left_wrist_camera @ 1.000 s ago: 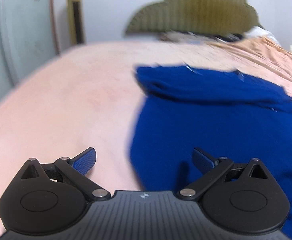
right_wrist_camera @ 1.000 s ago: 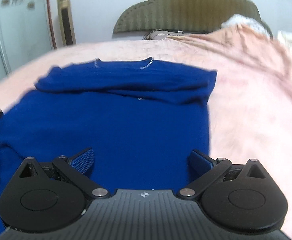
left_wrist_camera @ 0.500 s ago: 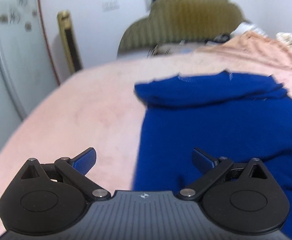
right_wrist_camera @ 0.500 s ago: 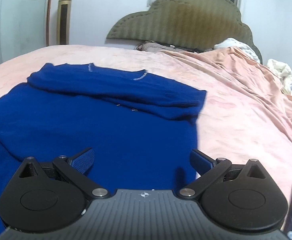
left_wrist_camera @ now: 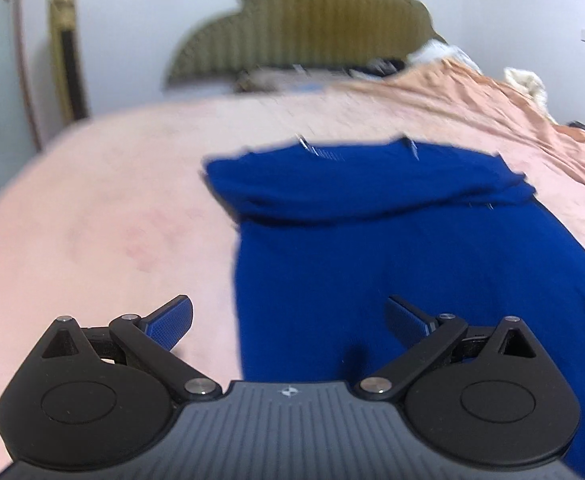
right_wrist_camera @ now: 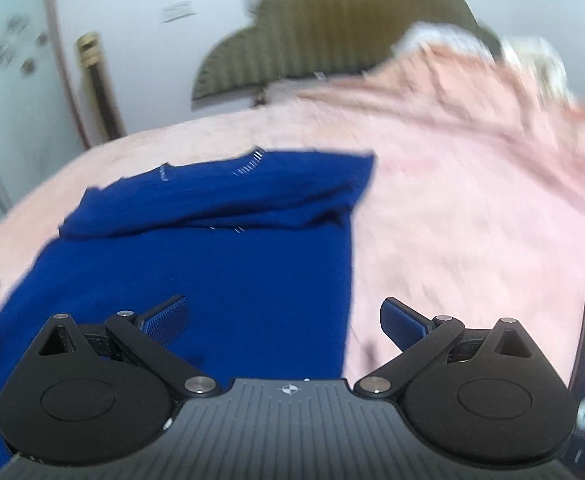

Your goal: Fold small clothes

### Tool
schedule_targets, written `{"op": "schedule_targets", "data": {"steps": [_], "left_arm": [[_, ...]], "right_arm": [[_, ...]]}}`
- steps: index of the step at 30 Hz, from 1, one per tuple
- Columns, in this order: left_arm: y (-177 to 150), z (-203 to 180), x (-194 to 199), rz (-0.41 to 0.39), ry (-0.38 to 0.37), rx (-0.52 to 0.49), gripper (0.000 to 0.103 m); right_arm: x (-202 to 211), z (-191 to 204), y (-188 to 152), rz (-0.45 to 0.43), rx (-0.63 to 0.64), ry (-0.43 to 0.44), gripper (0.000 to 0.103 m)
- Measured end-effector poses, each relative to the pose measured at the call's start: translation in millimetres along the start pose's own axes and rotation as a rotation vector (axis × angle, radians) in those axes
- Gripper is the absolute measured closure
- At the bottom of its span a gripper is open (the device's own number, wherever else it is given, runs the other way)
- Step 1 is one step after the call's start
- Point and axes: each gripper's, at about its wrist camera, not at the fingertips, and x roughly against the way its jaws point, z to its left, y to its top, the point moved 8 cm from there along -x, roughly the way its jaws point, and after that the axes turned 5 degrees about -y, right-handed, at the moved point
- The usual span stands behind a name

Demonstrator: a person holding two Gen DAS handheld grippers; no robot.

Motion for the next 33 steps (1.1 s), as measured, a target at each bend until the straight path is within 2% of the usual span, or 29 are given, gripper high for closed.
{"op": "schedule_targets", "data": {"steps": [3,6,7,8,9,10,11,12,13,15,19,23,28,33], "left_arm": [[-8,8,-15,0.057,-0.057,0.044,0.001],[-18,14,-23,0.118,-0.084,0.121,0.007],[-19,13,-25,0.127,-0.104,0.129,0.018],[-19,12,-24,0.116,-0.094,0.112,0.034],[-19,10,-25,0.113,-0.093,0.091,0.048],[-19,7,-25,0.111,-0.094,0.078,0.075],[-20,6,-25,0.114,-0.108,0.085,0.095],[-20,5,-26,0.119,-0.136,0.107,0.098],[-18,5,-26,0.116,-0.142,0.122,0.098],[-13,2,-23,0.103,-0.122,0.102,0.098],[11,-4,-8,0.027,-0.118,0.088,0.098],[41,-3,-10,-0.033,-0.102,0.09,0.098],[62,14,-40,-0.042,-0.045,0.15,0.098],[67,19,-73,-0.031,-0.009,0.111,0.095]], "right_arm": [[-1,-20,-13,0.07,-0.13,0.052,0.009],[-4,-22,-28,0.124,-0.16,0.091,0.018],[-4,-20,-31,0.13,-0.142,0.085,0.021],[-4,-15,-33,0.13,-0.114,0.082,0.024],[-3,-10,-35,0.133,-0.084,0.078,0.031],[-3,-4,-36,0.135,-0.056,0.073,0.037],[-5,1,-36,0.139,-0.037,0.069,0.054],[-6,3,-36,0.141,-0.023,0.064,0.067],[-8,5,-36,0.143,-0.011,0.055,0.073],[-8,4,-33,0.143,-0.019,0.056,0.095],[-2,-1,-16,0.096,-0.049,0.066,0.097],[3,3,18,0.027,-0.037,0.094,0.097],[-21,3,56,-0.024,0.024,0.038,0.097],[-61,-8,67,-0.016,0.058,-0.042,0.096]]}}
